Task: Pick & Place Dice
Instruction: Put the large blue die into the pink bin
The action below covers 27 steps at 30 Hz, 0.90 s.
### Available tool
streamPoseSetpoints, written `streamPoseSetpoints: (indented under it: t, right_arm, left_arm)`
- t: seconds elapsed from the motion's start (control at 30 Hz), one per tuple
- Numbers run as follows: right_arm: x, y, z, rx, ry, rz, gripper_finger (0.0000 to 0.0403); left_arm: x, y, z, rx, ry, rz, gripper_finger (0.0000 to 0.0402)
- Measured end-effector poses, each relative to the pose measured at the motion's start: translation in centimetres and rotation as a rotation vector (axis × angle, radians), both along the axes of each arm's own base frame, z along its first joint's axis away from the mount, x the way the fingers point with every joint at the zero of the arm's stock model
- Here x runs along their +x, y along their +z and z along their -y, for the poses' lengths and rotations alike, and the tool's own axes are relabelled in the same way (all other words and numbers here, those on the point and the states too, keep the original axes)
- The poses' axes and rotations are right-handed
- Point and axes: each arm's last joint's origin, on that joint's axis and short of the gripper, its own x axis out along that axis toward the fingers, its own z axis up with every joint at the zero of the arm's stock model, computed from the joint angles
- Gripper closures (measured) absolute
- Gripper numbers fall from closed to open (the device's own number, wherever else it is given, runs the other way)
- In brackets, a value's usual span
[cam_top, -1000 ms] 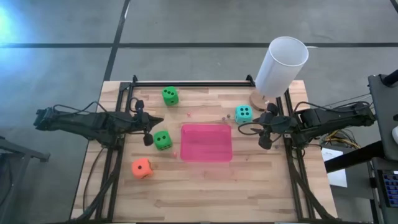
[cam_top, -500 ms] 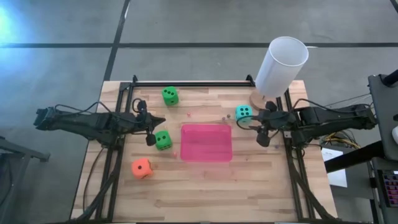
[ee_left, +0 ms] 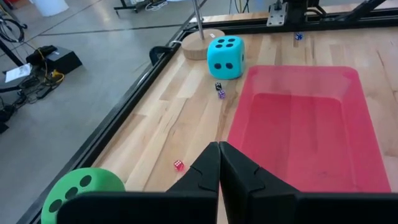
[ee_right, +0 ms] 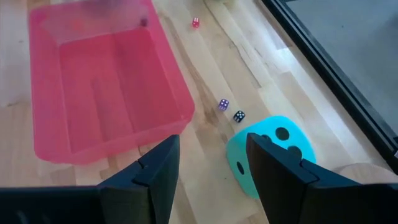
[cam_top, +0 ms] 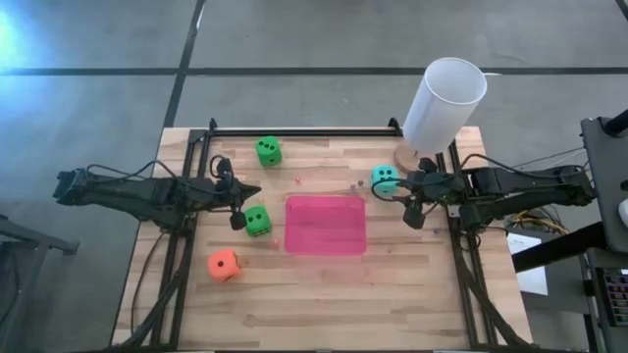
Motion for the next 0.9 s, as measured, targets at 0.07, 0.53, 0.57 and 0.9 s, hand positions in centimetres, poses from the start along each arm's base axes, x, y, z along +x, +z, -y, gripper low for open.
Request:
streamPoseSetpoints:
  t: [0.07, 0.53, 0.57, 0.9]
  right_arm:
    - [0.0, 0.0, 0.0, 0.0, 0.0, 0.001, 0.0218]
    - [0.6, 0.2, -0.1, 0.017, 0.025, 0.036, 0.0219]
    - [0.8, 0.2, -0.1, 0.01, 0.03, 0.042, 0.0218]
    - [4.0, -1.1, -0.3, 0.023, 0.078, 0.021, 0.0217]
  left_arm:
    - [0.0, 0.0, 0.0, 0.0, 0.0, 0.0, 0.0394]
    - [0.0, 0.0, 0.0, -0.002, 0.001, 0.0, 0.0394]
    - [0.0, 0.0, 0.0, -0.002, 0.001, -0.001, 0.0394]
    - [0.0, 0.0, 0.0, -0.002, 0.001, -0.002, 0.0394]
